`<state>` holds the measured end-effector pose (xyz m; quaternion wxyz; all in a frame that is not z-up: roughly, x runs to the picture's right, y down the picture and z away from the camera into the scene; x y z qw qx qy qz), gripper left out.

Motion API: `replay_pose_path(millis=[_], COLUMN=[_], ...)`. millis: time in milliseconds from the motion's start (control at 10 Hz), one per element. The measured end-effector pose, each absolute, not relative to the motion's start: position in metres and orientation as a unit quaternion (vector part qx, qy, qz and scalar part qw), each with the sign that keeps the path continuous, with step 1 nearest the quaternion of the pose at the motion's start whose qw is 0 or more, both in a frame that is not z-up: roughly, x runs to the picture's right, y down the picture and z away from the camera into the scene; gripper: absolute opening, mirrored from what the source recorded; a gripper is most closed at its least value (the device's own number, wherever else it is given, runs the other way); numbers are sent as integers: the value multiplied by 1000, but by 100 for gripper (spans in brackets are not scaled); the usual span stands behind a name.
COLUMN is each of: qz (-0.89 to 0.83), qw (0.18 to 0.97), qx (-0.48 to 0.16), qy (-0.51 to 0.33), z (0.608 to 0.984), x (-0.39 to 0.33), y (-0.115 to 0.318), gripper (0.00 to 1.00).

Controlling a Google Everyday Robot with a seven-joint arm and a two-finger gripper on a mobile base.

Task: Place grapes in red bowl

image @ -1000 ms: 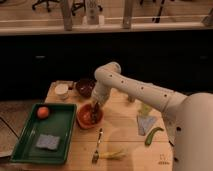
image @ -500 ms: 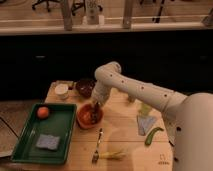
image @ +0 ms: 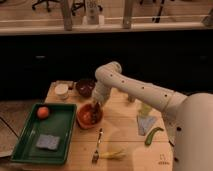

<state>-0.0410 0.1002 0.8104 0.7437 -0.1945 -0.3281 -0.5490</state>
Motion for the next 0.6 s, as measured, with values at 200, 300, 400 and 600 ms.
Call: replay_pose_path(millis=[200,300,400,600], qz=[-550,-552,-553,-555], qw=[743,741,740,738], qx=[-194,-193,-194,-192], qy=[-329,-330,-331,-332], z=[810,810,810,811], x=[-40,-40,-39,-40], y=[100,100,101,100], gripper=[14,14,14,14])
